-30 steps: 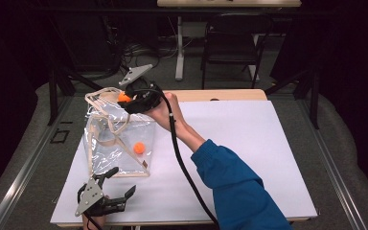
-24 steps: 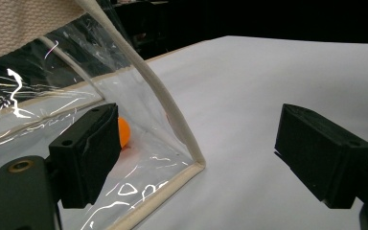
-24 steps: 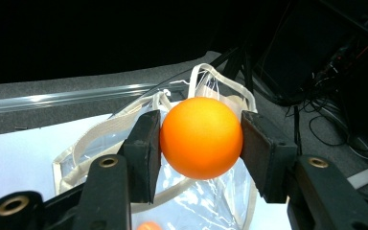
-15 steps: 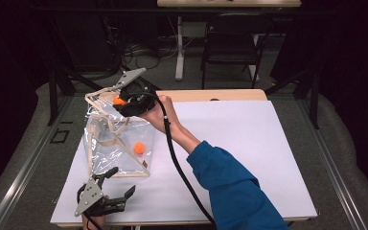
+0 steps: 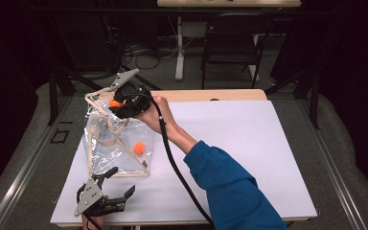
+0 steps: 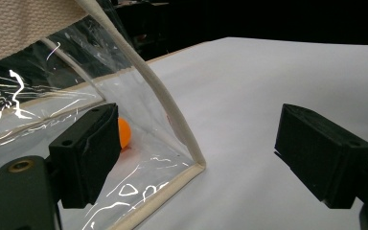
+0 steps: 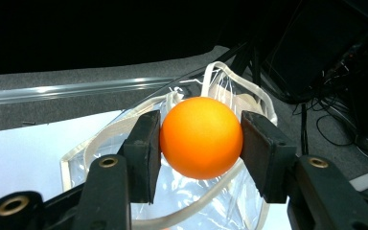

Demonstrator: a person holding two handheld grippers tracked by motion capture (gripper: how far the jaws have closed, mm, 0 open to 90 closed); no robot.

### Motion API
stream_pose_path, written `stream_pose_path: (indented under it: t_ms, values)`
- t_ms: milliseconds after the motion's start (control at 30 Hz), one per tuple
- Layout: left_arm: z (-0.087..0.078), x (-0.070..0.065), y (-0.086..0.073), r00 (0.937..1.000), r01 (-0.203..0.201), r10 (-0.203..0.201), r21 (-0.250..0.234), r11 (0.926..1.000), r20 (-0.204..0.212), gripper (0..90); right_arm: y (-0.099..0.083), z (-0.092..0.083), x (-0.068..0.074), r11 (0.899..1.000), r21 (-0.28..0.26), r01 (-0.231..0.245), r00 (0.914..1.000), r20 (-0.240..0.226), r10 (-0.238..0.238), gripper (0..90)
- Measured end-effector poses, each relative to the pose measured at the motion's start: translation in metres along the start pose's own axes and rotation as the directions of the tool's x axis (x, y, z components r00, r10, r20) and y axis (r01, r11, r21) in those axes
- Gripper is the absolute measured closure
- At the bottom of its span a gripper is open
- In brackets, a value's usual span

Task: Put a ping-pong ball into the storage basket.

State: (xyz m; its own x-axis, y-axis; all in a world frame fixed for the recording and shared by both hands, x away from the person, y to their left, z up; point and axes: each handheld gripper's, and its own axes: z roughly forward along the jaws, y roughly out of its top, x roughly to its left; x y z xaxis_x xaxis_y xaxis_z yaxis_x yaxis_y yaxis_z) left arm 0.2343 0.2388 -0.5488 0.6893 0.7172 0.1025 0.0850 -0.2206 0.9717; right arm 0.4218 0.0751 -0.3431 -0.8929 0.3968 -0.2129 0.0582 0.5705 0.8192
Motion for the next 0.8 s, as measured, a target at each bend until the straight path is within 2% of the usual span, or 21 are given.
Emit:
stream_pose_path:
  t_ms: [433,800]
  values:
    - [-0.001,0.000,0.000,1.0000,0.000,0.000,-0.002,1.0000,0.000,15.8,-0.002,0.011,0.004,0.999,0.053,-0.010,0.9997,-0.022,0.012,50.7]
    - [-0.001,0.000,0.000,1.0000,-0.001,0.001,-0.002,1.0000,0.000,15.8,-0.006,0.018,0.004,0.997,0.080,-0.019,0.9996,-0.019,0.021,50.6]
